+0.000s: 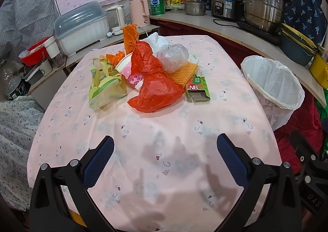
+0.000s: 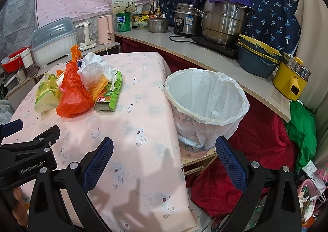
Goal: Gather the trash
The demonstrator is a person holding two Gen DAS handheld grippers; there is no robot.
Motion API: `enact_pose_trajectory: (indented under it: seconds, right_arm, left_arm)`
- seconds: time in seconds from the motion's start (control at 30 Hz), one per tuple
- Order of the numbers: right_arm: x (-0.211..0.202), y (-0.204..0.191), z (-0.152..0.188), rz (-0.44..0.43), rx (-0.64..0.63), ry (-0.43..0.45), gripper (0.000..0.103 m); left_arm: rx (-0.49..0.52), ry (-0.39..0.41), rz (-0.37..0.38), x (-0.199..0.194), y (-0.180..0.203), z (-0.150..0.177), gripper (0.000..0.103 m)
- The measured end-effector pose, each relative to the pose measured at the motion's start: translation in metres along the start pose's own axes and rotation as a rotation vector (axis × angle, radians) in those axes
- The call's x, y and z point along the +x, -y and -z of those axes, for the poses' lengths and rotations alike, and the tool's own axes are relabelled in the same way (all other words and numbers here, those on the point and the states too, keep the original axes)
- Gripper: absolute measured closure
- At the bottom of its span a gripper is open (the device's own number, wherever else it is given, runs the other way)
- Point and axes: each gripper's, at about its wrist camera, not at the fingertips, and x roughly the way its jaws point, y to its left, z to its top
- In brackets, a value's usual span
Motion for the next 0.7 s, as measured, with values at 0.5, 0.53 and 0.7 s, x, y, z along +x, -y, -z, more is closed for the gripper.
enact_pose_trajectory:
  seconds: [0.5,0.53,0.7]
  right_arm:
    - [0.002,0.0039,0.0035,0.006,0.005,-0.002,0.007]
    - [0.0022,0.0044,0.0041,0.007,0.006,-0.002,0.007]
    - [0.0022,0.0022,0.0067,0.014,0.011,0.0,0.007]
  left_arm:
    - [0.008,0.017,-0.005,-0.001,0.0022,0.0016,0.007]
    - [0.008,0.02,-0.005,-0.0016,0.0024,0.0018,0.007]
    - [0.014,0.033,0.002,-0.0033,0.0035,0.002,0.007]
